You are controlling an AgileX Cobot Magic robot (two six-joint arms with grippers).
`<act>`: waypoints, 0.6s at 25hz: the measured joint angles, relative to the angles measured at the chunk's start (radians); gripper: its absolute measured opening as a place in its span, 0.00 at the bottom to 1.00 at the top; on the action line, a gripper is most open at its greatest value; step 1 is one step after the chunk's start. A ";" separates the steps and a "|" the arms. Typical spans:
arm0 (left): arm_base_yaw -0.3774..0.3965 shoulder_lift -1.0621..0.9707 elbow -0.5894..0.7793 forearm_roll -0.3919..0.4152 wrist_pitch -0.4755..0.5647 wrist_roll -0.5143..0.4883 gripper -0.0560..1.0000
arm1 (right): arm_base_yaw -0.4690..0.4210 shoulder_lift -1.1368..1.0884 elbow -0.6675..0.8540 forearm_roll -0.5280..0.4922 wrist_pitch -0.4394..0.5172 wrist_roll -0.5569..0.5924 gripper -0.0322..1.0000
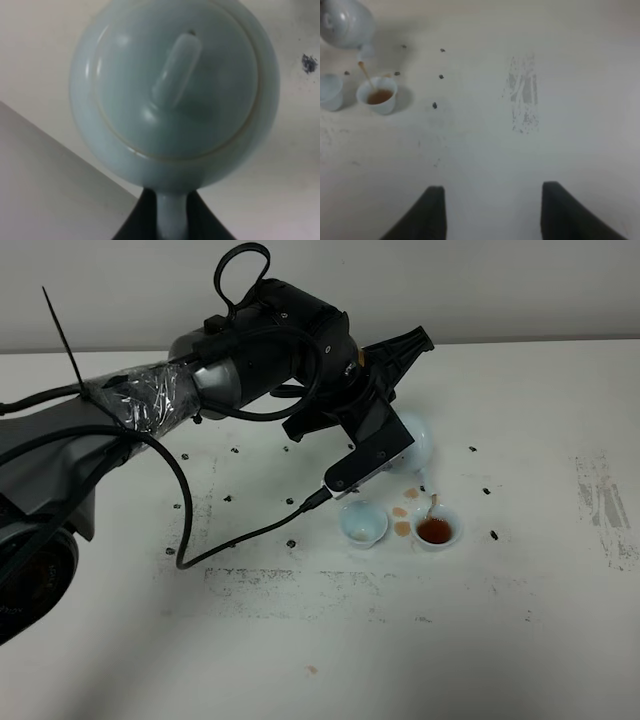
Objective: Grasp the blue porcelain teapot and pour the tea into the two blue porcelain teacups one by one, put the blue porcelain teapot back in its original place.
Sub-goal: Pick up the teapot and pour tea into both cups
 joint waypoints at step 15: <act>0.000 0.000 0.000 0.002 -0.001 0.000 0.09 | 0.000 0.000 0.000 0.000 0.000 0.000 0.43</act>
